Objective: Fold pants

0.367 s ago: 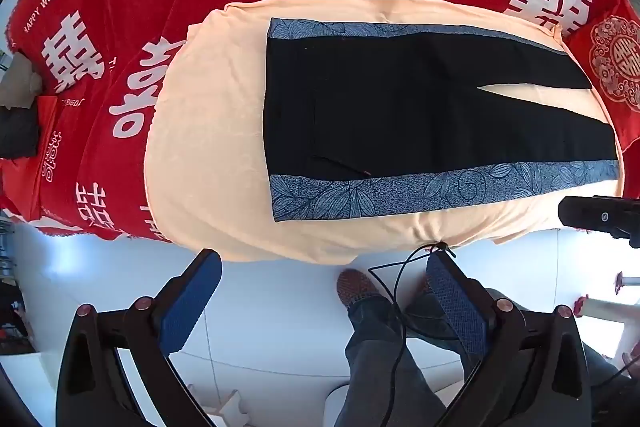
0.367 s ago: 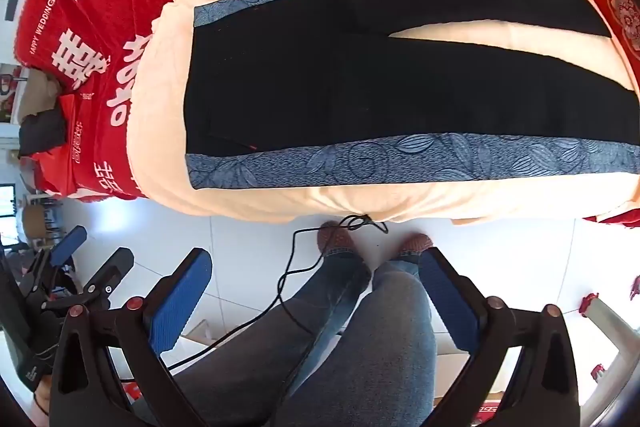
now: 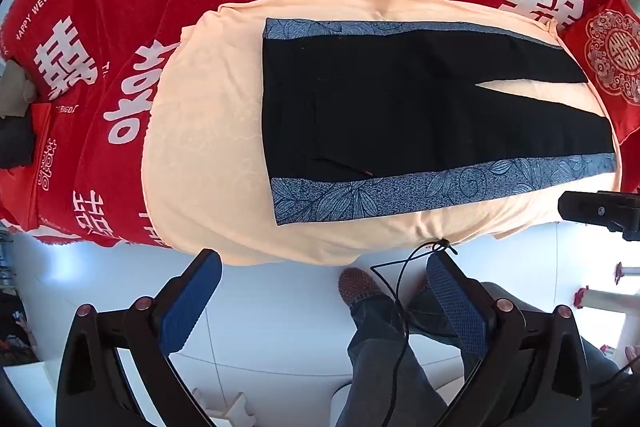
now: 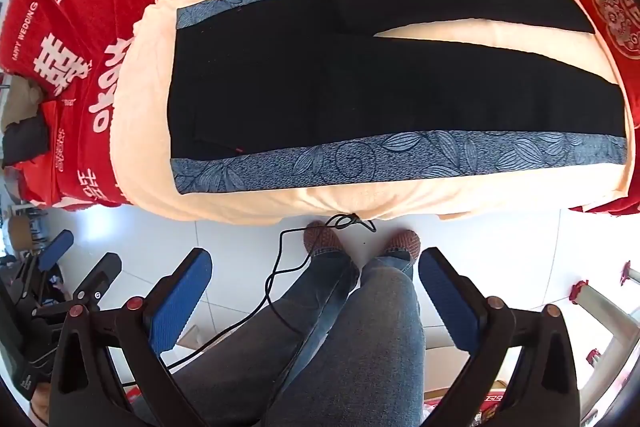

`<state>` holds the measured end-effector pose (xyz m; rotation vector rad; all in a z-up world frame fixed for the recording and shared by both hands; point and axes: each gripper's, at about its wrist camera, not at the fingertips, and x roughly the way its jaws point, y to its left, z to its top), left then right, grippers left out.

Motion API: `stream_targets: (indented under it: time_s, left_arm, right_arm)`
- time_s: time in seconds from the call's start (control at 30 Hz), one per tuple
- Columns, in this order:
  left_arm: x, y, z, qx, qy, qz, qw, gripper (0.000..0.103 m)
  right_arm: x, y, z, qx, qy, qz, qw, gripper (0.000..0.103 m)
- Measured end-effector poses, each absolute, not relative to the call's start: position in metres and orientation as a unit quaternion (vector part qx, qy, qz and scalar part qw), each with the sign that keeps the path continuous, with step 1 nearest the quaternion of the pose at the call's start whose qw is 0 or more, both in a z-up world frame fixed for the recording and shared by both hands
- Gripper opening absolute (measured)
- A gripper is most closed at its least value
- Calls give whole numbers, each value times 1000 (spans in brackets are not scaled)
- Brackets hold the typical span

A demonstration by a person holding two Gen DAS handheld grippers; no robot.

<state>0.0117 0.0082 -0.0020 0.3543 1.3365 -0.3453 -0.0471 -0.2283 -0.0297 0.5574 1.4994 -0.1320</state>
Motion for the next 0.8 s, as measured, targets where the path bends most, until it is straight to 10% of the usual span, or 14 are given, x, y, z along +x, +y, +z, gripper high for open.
stream_targets:
  time_s: [0.8]
  left_arm:
    - [19, 16, 2, 160, 611, -141, 762, 103]
  right_arm:
    - [-47, -227, -25, 250, 669, -73, 696, 103]
